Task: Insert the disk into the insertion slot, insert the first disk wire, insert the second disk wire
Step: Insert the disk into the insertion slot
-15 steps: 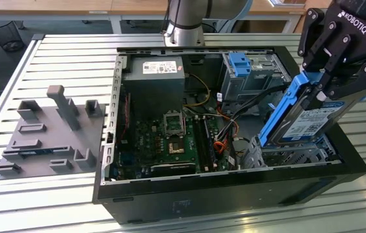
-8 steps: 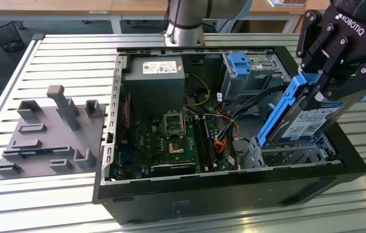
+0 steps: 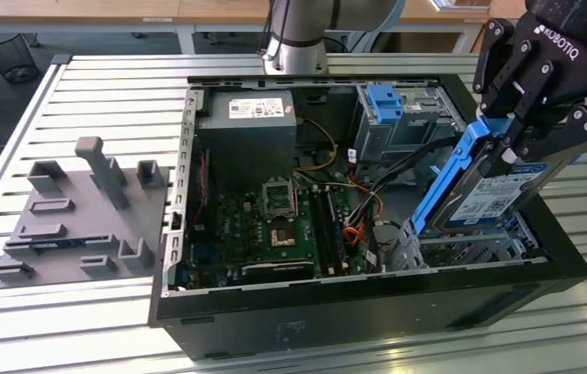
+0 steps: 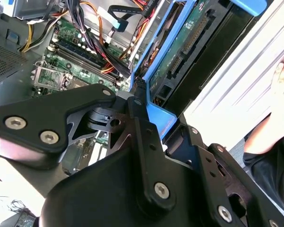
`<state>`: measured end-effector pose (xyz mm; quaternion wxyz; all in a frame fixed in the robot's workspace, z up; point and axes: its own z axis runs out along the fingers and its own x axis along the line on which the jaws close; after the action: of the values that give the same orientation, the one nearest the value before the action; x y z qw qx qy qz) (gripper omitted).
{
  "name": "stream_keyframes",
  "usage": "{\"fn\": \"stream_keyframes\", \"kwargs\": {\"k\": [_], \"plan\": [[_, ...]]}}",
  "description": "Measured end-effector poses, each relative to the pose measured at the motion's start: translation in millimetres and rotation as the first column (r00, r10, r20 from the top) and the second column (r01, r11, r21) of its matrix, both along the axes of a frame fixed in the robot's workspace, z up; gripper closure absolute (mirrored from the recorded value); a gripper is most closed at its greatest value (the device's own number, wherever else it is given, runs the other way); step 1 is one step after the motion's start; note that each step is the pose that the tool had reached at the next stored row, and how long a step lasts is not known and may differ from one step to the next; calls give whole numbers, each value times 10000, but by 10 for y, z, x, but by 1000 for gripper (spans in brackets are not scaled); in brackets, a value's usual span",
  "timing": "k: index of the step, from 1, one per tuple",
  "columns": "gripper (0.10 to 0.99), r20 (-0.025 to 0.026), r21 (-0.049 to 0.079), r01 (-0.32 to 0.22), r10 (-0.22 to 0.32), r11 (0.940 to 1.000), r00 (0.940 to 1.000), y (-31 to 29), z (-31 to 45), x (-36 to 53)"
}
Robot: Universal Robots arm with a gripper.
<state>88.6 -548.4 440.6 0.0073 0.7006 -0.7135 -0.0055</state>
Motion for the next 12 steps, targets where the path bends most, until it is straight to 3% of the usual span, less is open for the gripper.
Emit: {"fn": "stream_keyframes", "kwargs": {"k": [12], "plan": [[722, 0, 1, -1, 1, 10000, 10000, 0, -73, 2]]}}
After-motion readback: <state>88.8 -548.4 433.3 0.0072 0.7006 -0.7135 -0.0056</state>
